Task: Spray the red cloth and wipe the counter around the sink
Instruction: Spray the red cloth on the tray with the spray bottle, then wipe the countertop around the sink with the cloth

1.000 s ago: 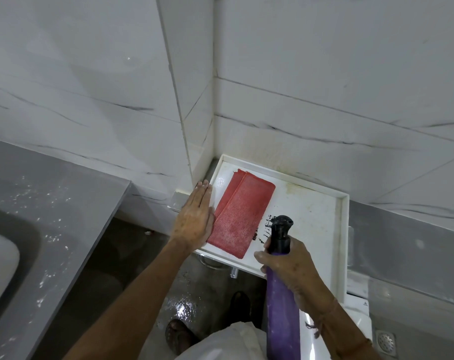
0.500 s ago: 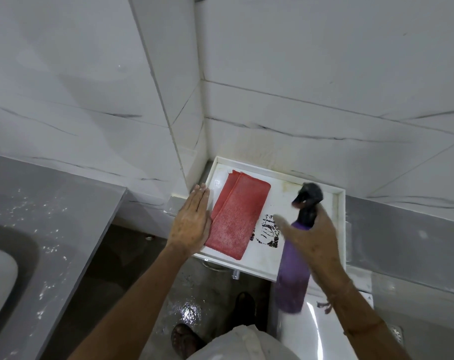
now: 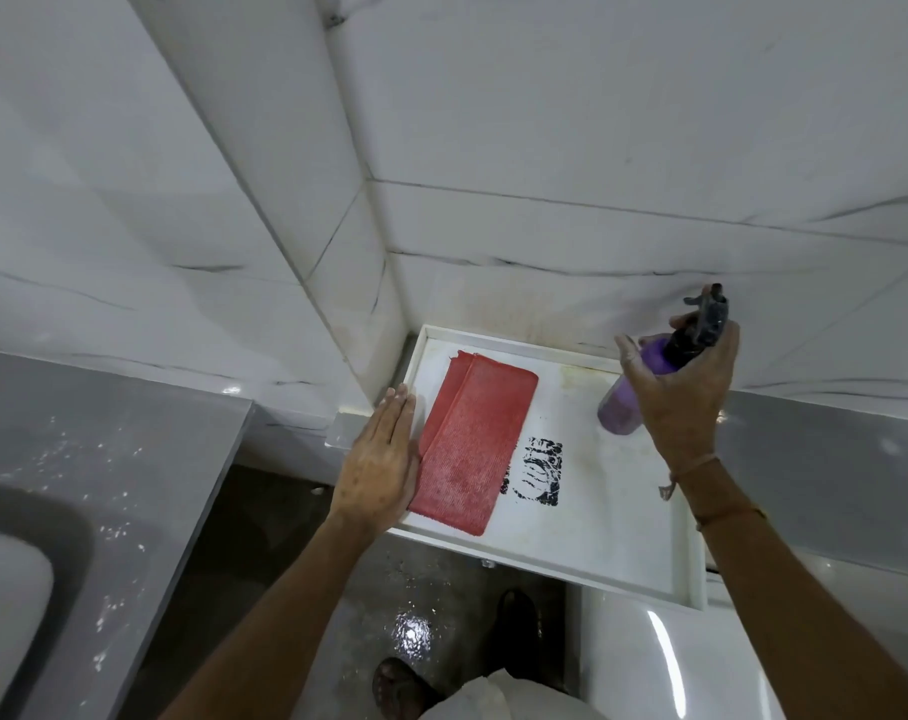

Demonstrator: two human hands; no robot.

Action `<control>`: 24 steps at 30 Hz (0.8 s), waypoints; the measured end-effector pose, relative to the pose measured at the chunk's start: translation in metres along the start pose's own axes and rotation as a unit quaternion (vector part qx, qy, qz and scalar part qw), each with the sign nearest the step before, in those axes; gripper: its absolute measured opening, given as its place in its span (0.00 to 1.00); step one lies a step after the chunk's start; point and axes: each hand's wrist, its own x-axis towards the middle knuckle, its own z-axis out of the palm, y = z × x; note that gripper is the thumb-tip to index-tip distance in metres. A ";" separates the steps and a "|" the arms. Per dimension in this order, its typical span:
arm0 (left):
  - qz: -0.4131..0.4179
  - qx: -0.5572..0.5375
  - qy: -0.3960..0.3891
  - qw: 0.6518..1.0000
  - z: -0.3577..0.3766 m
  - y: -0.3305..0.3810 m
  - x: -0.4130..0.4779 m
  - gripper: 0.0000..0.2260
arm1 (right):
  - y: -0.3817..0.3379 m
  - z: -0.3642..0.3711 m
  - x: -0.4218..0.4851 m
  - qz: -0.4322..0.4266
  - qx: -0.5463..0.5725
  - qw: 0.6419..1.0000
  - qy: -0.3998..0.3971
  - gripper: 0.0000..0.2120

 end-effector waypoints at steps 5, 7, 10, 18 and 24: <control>-0.001 0.004 -0.008 1.000 0.000 0.000 0.001 0.26 | 0.008 0.002 -0.005 0.008 0.028 0.999 -0.023 0.37; -0.002 0.006 -0.009 1.000 0.000 0.000 0.001 0.26 | 0.007 0.001 -0.012 0.030 0.045 0.998 -0.024 0.40; -0.004 0.006 -0.007 1.000 0.001 0.000 0.001 0.26 | 0.003 -0.004 -0.025 0.053 -0.015 0.998 -0.028 0.50; -0.014 -0.009 -0.001 1.000 0.000 0.001 0.001 0.26 | -0.018 0.012 -0.129 0.166 -0.016 0.981 -0.097 0.18; -0.004 -0.022 -0.007 1.000 -0.001 0.002 0.001 0.25 | -0.030 0.080 -0.087 0.222 -0.088 0.938 -0.251 0.25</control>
